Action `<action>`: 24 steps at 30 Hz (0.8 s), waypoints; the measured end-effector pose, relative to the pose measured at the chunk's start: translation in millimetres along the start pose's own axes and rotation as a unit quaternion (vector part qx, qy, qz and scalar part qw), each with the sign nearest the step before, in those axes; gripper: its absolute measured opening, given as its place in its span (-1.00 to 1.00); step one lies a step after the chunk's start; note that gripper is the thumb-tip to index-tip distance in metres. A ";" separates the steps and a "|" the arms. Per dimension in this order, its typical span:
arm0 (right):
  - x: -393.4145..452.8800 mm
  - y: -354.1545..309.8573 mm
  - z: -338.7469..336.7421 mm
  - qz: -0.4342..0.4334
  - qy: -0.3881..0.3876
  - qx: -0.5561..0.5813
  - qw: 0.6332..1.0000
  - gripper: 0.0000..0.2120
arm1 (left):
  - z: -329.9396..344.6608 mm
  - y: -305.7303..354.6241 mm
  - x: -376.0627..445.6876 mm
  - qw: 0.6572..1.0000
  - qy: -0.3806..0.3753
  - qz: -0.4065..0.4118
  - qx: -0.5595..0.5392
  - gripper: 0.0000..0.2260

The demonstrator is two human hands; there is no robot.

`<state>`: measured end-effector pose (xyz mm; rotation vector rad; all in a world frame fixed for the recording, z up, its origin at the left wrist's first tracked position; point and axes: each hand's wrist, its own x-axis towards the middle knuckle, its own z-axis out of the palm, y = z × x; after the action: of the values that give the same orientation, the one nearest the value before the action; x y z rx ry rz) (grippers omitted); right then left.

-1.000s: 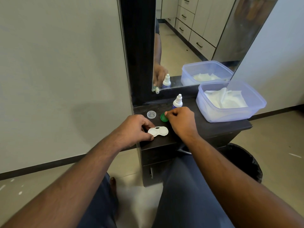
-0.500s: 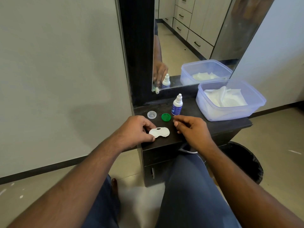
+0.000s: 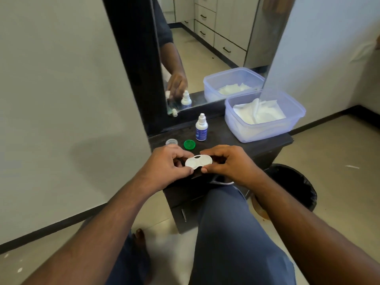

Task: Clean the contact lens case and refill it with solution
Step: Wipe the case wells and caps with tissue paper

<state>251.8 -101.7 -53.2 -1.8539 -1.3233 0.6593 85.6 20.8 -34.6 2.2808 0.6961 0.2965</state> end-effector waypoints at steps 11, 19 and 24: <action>-85.9 89.8 -91.6 0.133 0.262 0.168 0.941 -0.67 | 89.6 82.4 74.6 0.984 -0.058 0.167 0.039 -0.62; -117.3 180.2 -137.2 0.199 0.367 0.151 0.896 -0.72 | 172.5 150.4 148.6 0.928 -0.110 0.333 0.129 -0.62; -123.8 221.7 -146.3 0.218 0.377 0.152 0.887 -0.70 | 196.1 150.3 174.9 0.922 -0.137 0.341 0.120 -0.62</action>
<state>445.4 -299.6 -149.3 -1.8567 -0.2801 0.2702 367.9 -83.4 -67.5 2.6700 -0.2423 0.2089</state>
